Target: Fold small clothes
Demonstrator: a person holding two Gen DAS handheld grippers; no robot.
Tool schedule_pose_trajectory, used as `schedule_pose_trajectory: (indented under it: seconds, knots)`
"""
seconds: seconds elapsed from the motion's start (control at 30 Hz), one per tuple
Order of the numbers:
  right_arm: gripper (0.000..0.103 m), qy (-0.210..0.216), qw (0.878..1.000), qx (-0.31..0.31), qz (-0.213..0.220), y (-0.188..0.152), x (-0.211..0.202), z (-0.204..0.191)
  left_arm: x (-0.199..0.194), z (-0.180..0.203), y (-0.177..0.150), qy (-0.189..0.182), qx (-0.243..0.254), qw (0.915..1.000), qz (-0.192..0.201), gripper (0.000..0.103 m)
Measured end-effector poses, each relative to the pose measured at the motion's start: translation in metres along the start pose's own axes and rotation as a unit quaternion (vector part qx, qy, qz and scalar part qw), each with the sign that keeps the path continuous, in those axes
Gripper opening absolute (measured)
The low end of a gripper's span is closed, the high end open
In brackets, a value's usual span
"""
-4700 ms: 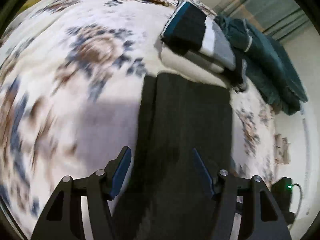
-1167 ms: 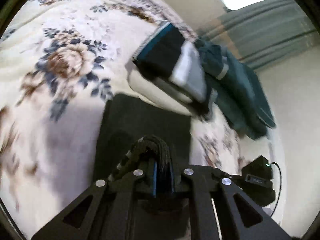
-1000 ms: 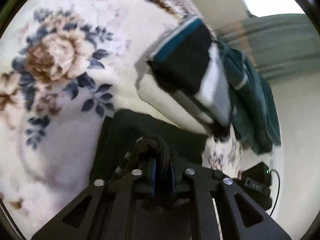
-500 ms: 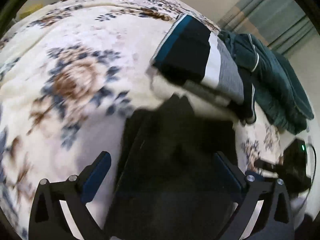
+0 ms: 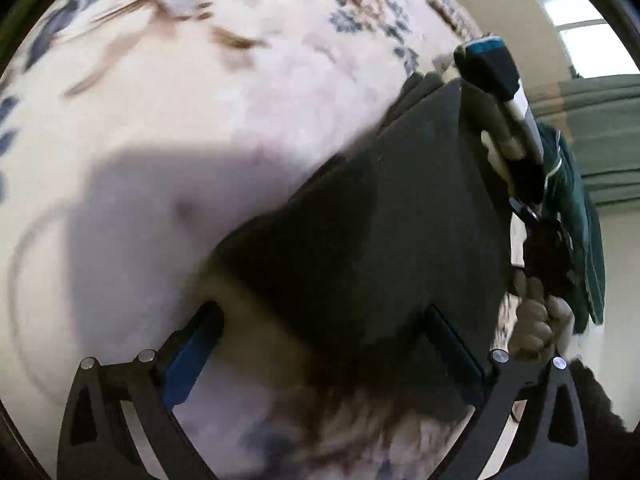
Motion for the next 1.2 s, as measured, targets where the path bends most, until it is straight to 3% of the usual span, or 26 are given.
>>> schedule_pose_trajectory:
  seconds: [0.03, 0.1, 0.17, 0.27, 0.47, 0.63, 0.8, 0.9, 0.93, 1.0, 1.07, 1.13, 1.2]
  knots:
    - [0.089, 0.013, 1.000, -0.003, 0.000, 0.002, 0.004, -0.003, 0.007, 0.006, 0.007, -0.003, -0.003, 0.9997, 0.023, 0.102]
    - [0.074, 0.006, 1.000, -0.007, 0.001, 0.002, 0.011, -0.002, 0.009, 0.013, 0.019, -0.006, -0.011, 0.9984, 0.056, 0.082]
    - [0.037, -0.019, 1.000, -0.010, 0.002, 0.000, 0.019, 0.002, 0.009, 0.015, 0.034, -0.033, -0.039, 0.9961, 0.073, 0.037]
    - [0.022, -0.035, 0.999, 0.000, 0.039, -0.009, 0.012, 0.007, 0.001, 0.033, 0.050, -0.062, -0.008, 0.9958, 0.066, 0.032]
    - [0.019, -0.015, 0.989, 0.071, 0.130, -0.064, -0.040, 0.008, -0.020, 0.058, 0.085, -0.115, 0.055, 0.9918, 0.010, 0.029]
    - [0.019, -0.013, 0.976, 0.128, 0.173, -0.178, -0.079, 0.005, -0.031, 0.055, 0.100, -0.167, 0.070, 0.9818, -0.057, 0.027]
    - [0.019, -0.006, 0.947, 0.247, 0.207, -0.300, -0.103, 0.018, -0.012, 0.077, 0.085, -0.185, 0.124, 0.9663, -0.130, 0.027]
    - [0.019, -0.017, 0.927, 0.304, 0.218, -0.334, -0.110, 0.050, 0.029, 0.099, 0.061, -0.173, 0.172, 0.9525, -0.183, 0.028]
    - [0.020, -0.038, 0.921, 0.315, 0.227, -0.340, -0.114, 0.067, 0.042, 0.103, 0.056, -0.158, 0.184, 0.9506, -0.193, 0.032]
    - [0.023, -0.057, 0.919, 0.324, 0.218, -0.342, -0.109, 0.087, 0.055, 0.103, 0.053, -0.145, 0.187, 0.9498, -0.205, 0.046]
    - [0.039, -0.089, 0.922, 0.322, 0.198, -0.342, -0.114, 0.103, 0.052, 0.104, 0.058, -0.141, 0.184, 0.9519, -0.200, 0.064]
    - [0.050, -0.115, 0.925, 0.319, 0.173, -0.345, -0.126, 0.106, 0.033, 0.102, 0.065, -0.141, 0.177, 0.9557, -0.188, 0.066]
    - [0.051, -0.130, 0.929, 0.303, 0.168, -0.342, -0.144, 0.097, 0.008, 0.097, 0.072, -0.127, 0.184, 0.9593, -0.173, 0.073]
Point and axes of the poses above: each gripper's, at about its wrist camera, not at the fingertips, and x roughly the way its jaws point, z to its right, y to its top, the point moved 6 cm from there along x, roughly the way its jaws point, and after that the axes turned 8 degrees about z, right-handed, at the moved point
